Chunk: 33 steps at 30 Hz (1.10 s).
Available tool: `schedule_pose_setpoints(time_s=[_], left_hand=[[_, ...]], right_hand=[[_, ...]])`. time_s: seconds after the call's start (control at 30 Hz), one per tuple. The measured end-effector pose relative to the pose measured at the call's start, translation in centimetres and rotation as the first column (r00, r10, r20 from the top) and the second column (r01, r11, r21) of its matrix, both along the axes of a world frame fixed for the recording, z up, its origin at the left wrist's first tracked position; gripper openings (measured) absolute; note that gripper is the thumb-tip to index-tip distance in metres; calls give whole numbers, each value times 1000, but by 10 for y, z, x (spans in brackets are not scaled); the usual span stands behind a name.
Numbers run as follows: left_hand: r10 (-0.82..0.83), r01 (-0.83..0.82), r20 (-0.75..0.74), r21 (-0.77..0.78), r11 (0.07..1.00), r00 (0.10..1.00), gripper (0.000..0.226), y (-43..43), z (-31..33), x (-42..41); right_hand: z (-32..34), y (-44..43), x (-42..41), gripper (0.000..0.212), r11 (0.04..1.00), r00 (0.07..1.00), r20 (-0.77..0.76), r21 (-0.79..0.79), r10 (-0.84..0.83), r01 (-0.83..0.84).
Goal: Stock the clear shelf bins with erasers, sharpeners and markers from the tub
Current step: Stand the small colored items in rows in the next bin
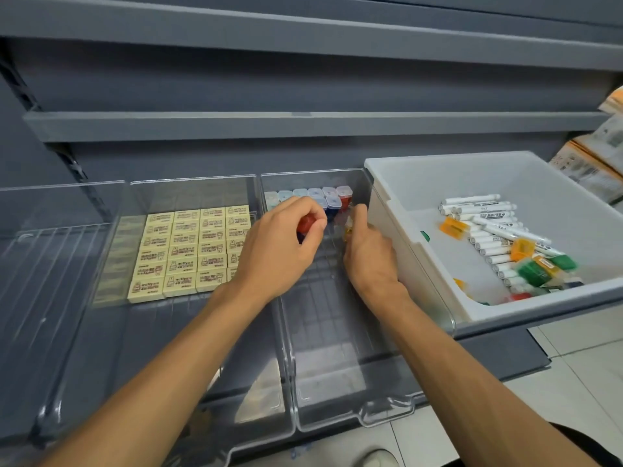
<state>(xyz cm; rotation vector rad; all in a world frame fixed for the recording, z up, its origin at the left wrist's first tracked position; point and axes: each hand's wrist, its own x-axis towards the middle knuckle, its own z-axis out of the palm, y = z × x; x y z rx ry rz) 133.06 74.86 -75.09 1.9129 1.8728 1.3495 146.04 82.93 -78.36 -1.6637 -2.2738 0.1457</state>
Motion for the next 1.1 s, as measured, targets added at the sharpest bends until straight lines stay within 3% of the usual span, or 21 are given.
schedule_pose_setpoints(time_s=[0.4,0.57,0.83,1.1], left_hand=[[-4,1,-70,-48,999,998,9,1,1,-1],[-7,3,-61,-61,998,998,9,0,1,-1],[-19,15,-57,-61,998,998,10,1,0,-2],[-24,20,-62,-65,998,998,8,0,0,-3]], right_hand=[[-4,14,-12,27,995,994,64,23,-93,92],[-7,23,-19,23,991,989,-67,-8,-131,130],[-13,32,-23,35,995,969,-227,-19,-97,95],[-12,32,-23,32,997,966,-246,3,-73,76]])
